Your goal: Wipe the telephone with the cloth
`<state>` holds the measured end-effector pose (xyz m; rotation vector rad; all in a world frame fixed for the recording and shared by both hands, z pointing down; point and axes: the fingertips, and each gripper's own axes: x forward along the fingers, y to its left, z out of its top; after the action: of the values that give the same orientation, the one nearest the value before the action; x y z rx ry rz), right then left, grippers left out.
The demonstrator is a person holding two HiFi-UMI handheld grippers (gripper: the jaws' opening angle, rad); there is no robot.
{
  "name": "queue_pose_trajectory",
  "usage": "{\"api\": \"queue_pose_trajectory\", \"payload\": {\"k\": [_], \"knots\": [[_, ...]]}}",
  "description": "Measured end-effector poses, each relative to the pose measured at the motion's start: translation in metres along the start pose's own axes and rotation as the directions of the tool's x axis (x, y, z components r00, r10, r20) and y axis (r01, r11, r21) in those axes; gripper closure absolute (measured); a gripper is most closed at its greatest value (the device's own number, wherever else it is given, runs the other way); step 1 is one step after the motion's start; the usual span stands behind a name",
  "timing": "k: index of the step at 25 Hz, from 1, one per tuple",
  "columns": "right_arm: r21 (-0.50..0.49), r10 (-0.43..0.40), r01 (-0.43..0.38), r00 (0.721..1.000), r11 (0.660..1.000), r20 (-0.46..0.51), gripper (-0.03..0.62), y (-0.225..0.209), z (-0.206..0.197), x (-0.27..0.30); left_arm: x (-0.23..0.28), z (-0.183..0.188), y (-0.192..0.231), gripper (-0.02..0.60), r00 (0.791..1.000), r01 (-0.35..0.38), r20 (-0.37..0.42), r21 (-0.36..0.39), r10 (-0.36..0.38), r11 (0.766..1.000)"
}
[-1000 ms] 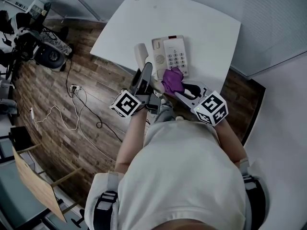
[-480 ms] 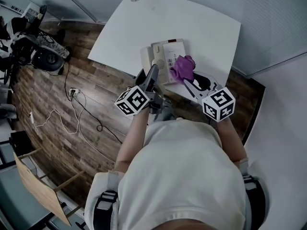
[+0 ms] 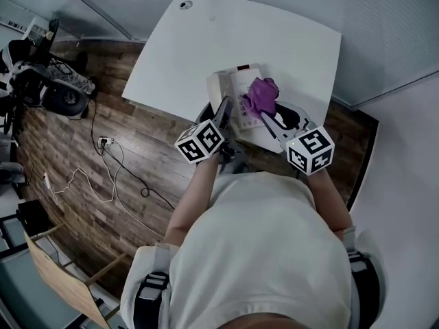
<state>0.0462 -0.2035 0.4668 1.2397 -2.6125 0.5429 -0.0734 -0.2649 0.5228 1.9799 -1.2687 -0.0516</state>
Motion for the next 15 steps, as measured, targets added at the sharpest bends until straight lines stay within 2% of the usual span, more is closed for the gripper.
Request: {"api": "queue_pose_trajectory", "payload": {"k": [12,15], "knots": [[0.024,-0.014,0.014,1.0,1.0,-0.009,0.451,-0.009,-0.003,0.012,0.027,-0.015,0.016,0.354,0.994,-0.069,-0.077,0.078,0.075,0.995],[0.027,-0.014,0.015,1.0,1.0,-0.012,0.451,-0.01,-0.002,0.014,0.03,-0.016,0.018,0.354,0.993,-0.079,-0.087,0.077,0.085,0.994]]}}
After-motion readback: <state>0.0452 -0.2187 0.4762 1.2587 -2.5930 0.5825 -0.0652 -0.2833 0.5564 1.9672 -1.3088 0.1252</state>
